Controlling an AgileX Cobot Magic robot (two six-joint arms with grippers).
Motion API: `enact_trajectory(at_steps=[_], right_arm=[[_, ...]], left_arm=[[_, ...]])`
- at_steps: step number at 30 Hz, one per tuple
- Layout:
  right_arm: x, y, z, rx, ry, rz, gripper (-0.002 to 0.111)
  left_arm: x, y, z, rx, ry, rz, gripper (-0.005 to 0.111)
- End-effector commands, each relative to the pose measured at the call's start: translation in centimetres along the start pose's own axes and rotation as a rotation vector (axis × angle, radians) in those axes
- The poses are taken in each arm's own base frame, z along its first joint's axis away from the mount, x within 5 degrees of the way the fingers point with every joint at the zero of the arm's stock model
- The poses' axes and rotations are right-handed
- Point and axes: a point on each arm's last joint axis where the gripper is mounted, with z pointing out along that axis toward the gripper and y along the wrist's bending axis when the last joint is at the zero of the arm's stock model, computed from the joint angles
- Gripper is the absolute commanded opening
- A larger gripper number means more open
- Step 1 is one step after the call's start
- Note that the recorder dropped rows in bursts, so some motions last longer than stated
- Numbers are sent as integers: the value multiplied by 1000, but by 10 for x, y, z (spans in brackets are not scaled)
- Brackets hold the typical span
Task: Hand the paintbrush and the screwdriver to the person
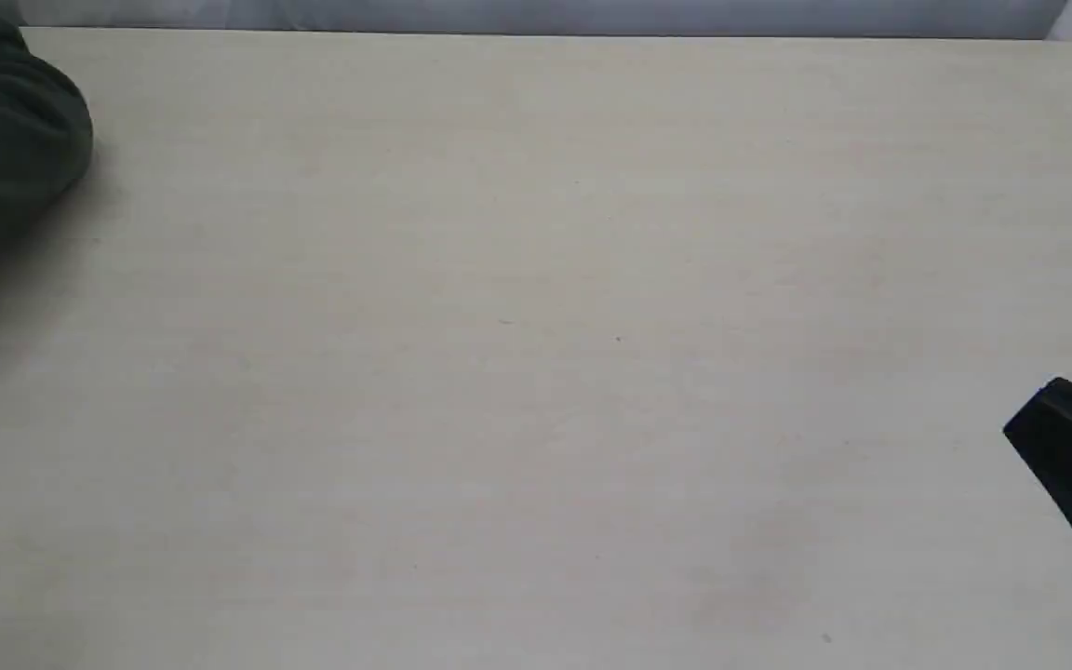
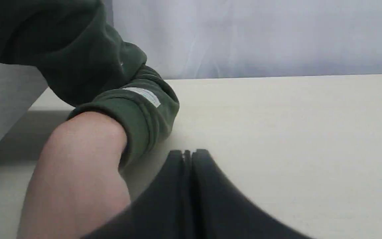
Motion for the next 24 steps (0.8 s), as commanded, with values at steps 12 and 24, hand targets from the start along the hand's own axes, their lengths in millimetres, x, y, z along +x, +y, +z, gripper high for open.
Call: enact_trajectory(at_steps=[12, 24], right_arm=[[3, -1, 0, 8, 26, 33, 4], [9, -5, -1, 45, 88, -88, 4]], left_arm=[[0, 0, 0, 7, -11, -2, 0], [0, 0, 0, 7, -11, -2, 0]])
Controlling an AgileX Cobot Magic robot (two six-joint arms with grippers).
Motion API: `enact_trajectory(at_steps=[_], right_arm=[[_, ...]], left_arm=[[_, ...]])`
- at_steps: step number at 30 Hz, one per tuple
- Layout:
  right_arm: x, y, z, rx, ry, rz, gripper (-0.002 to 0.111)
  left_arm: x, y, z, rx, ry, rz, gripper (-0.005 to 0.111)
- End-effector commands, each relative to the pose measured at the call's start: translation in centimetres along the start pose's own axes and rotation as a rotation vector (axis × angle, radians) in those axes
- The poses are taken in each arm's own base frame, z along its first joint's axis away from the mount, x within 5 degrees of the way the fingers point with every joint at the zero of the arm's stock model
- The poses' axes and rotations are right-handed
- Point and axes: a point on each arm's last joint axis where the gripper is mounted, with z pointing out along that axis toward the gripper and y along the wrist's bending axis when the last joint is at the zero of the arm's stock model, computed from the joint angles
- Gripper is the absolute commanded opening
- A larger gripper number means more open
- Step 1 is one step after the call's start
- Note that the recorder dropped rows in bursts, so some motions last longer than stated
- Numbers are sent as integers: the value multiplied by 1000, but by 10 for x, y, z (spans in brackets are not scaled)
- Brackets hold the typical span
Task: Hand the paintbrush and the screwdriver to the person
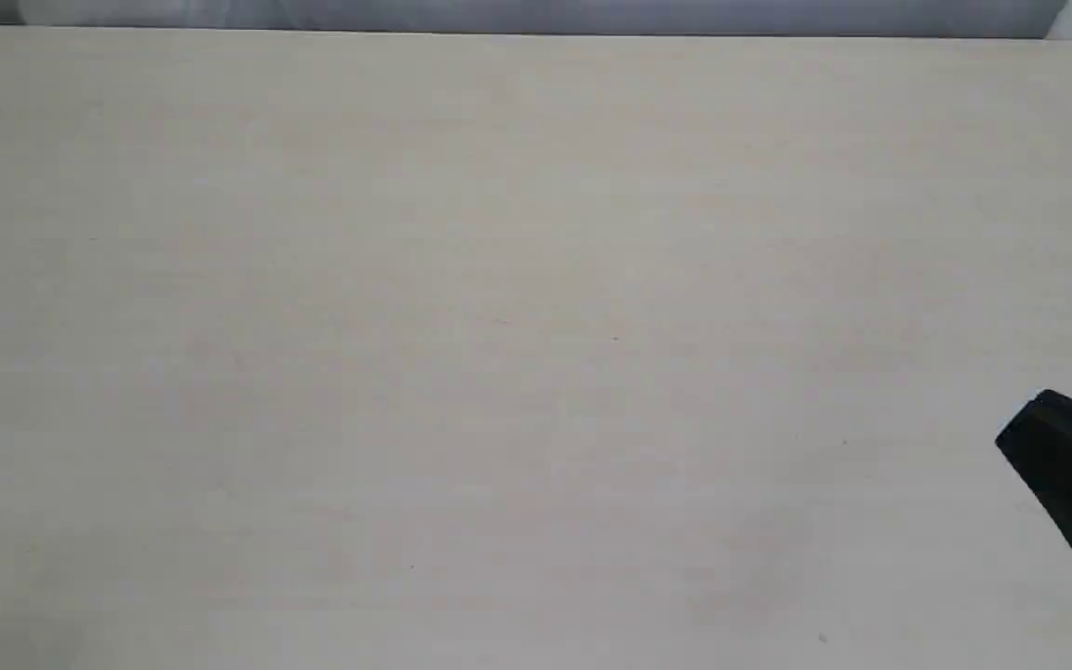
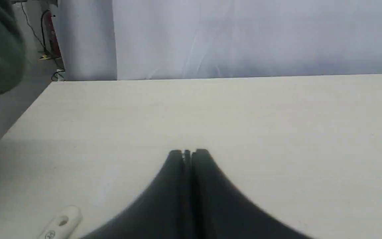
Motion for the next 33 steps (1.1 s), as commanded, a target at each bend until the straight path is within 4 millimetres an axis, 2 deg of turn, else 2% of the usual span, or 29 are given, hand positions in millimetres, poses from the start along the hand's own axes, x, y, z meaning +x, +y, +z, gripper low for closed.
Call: enact_trajectory(at_steps=[1, 7, 22, 26, 33], right_arm=[[8, -5, -1, 46, 82, -85, 4], [13, -13, -2, 154, 140, -175, 4], [9, -40, -17, 721, 114, -127, 4], [9, -42, -20, 780, 111, -120, 4], [10, -42, -20, 781, 114, -103, 4]], left_arm=[[0, 0, 0, 7, -11, -2, 0], [0, -1, 0, 8, -8, -6, 0], [0, 0, 0, 8, -11, -4, 0], [0, 0, 0, 8, -11, -4, 0], [0, 0, 0, 8, -11, -4, 0]])
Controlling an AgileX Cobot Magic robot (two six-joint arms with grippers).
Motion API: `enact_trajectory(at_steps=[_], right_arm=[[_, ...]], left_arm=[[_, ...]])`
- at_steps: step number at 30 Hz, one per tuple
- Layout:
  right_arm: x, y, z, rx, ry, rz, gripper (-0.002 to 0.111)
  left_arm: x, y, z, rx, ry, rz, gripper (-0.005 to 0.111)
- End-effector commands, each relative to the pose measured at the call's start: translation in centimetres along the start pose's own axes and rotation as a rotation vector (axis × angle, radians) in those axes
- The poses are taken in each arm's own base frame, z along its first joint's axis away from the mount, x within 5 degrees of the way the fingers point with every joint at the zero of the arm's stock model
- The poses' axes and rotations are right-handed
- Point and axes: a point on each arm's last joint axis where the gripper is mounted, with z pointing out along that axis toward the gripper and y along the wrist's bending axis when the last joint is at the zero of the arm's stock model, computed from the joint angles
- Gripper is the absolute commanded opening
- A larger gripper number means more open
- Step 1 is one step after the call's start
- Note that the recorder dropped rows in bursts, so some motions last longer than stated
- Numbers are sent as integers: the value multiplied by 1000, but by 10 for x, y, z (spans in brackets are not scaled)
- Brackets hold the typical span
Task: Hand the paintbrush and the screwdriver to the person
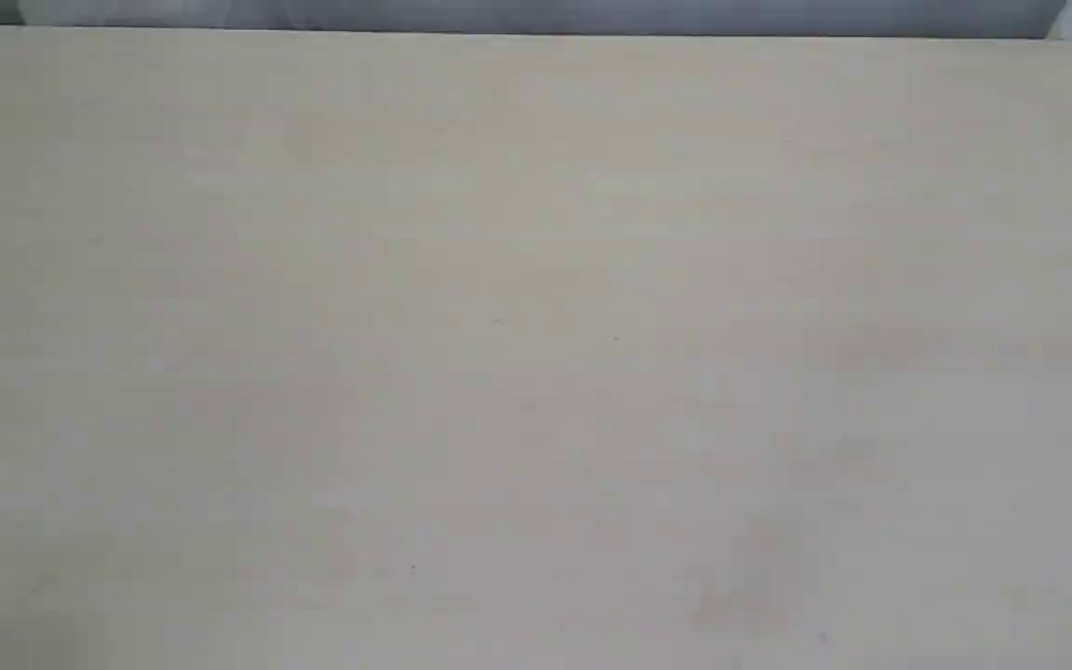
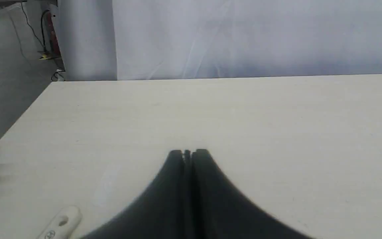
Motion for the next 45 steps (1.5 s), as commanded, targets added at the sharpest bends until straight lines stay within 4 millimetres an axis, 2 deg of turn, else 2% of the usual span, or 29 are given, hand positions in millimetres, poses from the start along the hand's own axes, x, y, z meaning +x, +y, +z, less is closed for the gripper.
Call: enact_trajectory(at_steps=[1, 22, 31, 45], right_arm=[[1, 0, 0, 7, 5, -2, 4], [5, -1, 0, 15, 44, 15, 4], [7, 7, -1, -75, 68, -84, 4], [7, 7, -1, -80, 68, -80, 4]], left_arm=[[0, 0, 0, 8, -11, -4, 0], [0, 0, 0, 7, -11, -2, 0], [0, 0, 0, 8, -8, -3, 0], [0, -1, 0, 8, -10, -5, 0]])
